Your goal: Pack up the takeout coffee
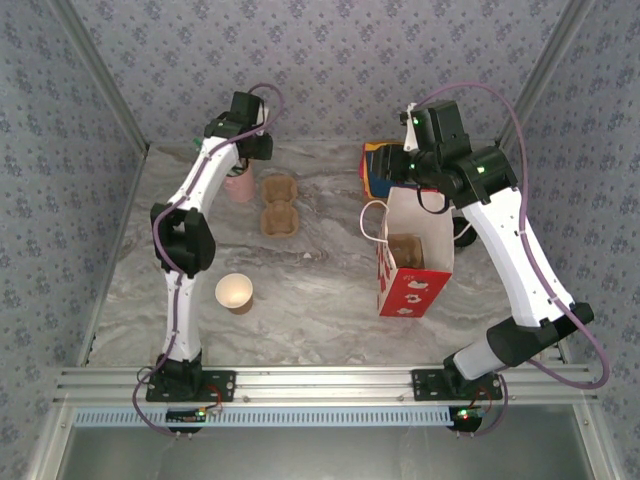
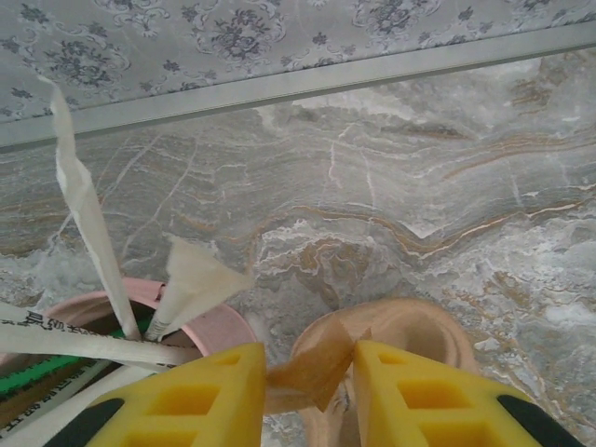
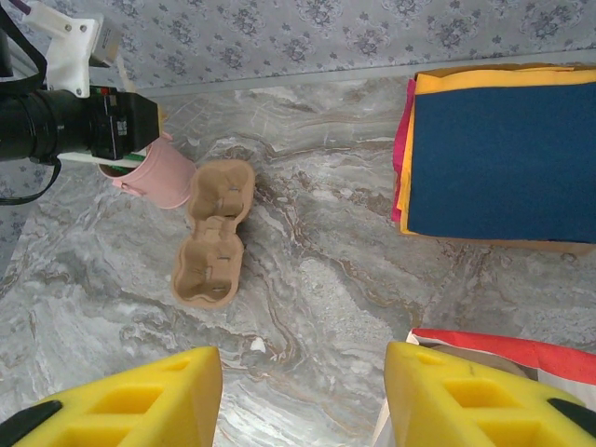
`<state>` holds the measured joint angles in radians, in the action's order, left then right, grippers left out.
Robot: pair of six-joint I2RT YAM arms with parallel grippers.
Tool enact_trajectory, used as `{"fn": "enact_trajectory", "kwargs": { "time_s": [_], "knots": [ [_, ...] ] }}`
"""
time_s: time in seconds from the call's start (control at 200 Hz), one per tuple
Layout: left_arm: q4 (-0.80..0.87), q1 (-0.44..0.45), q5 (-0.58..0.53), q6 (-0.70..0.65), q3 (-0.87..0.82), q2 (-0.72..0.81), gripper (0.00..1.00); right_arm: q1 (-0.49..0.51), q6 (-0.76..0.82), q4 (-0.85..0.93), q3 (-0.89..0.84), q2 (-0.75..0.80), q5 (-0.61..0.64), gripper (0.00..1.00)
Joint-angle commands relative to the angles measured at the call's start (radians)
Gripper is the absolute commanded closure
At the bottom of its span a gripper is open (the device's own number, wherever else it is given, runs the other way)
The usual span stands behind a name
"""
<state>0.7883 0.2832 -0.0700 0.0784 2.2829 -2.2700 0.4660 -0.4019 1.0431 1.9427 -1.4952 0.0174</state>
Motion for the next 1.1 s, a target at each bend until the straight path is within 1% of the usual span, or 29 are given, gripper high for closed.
{"fn": "enact_trajectory", "kwargs": {
  "time_s": [0.0,0.165,0.28,0.39,0.48,0.63,0.69,0.76,0.86,0.904,0.924,0.984,1.004,1.094],
  "knots": [
    [0.001,-0.004,-0.020,-0.029,0.023,0.020,0.66,-0.005,-0.008,0.015,0.002,0.019,-0.007,0.49],
    [-0.003,-0.004,-0.006,-0.036,0.023,0.018,0.53,-0.007,-0.009,0.014,0.001,0.014,-0.008,0.49],
    [-0.004,-0.002,0.011,-0.048,0.021,0.007,0.52,-0.008,-0.011,0.016,0.001,0.013,-0.005,0.49],
    [-0.006,-0.003,-0.005,-0.054,0.026,-0.009,0.55,-0.009,-0.012,0.016,0.001,0.013,-0.004,0.49],
    [-0.008,-0.002,-0.016,-0.059,0.038,-0.024,0.62,-0.009,-0.012,0.017,0.001,0.013,-0.003,0.49],
    [-0.008,-0.001,-0.032,-0.067,0.065,-0.048,0.65,-0.011,-0.013,0.019,0.001,0.013,-0.004,0.48],
    [-0.003,0.000,-0.047,-0.072,0.079,-0.060,0.70,-0.012,-0.012,0.021,0.001,0.013,-0.005,0.49],
    [-0.003,0.001,-0.059,-0.074,0.085,-0.066,0.72,-0.013,-0.012,0.023,0.002,0.013,-0.004,0.48],
    [-0.001,0.001,-0.066,-0.078,0.088,-0.063,0.84,-0.014,-0.011,0.025,0.005,0.013,-0.003,0.48],
    [0.001,0.002,-0.071,-0.079,0.088,-0.056,0.93,-0.016,-0.011,0.024,0.004,0.013,-0.002,0.49],
    [0.002,0.004,-0.076,-0.081,0.086,-0.053,0.96,-0.016,-0.011,0.025,0.004,0.013,-0.002,0.49],
    [0.005,0.009,-0.087,-0.086,0.086,-0.039,0.98,-0.017,-0.011,0.021,0.002,0.013,-0.004,0.48],
    [0.006,0.011,-0.090,-0.087,0.084,-0.033,1.00,-0.017,-0.011,0.020,0.002,0.013,-0.004,0.49],
    [0.010,0.020,-0.103,-0.093,0.077,-0.003,1.00,-0.019,-0.011,0.015,0.000,0.013,-0.005,0.49]
  ]
}}
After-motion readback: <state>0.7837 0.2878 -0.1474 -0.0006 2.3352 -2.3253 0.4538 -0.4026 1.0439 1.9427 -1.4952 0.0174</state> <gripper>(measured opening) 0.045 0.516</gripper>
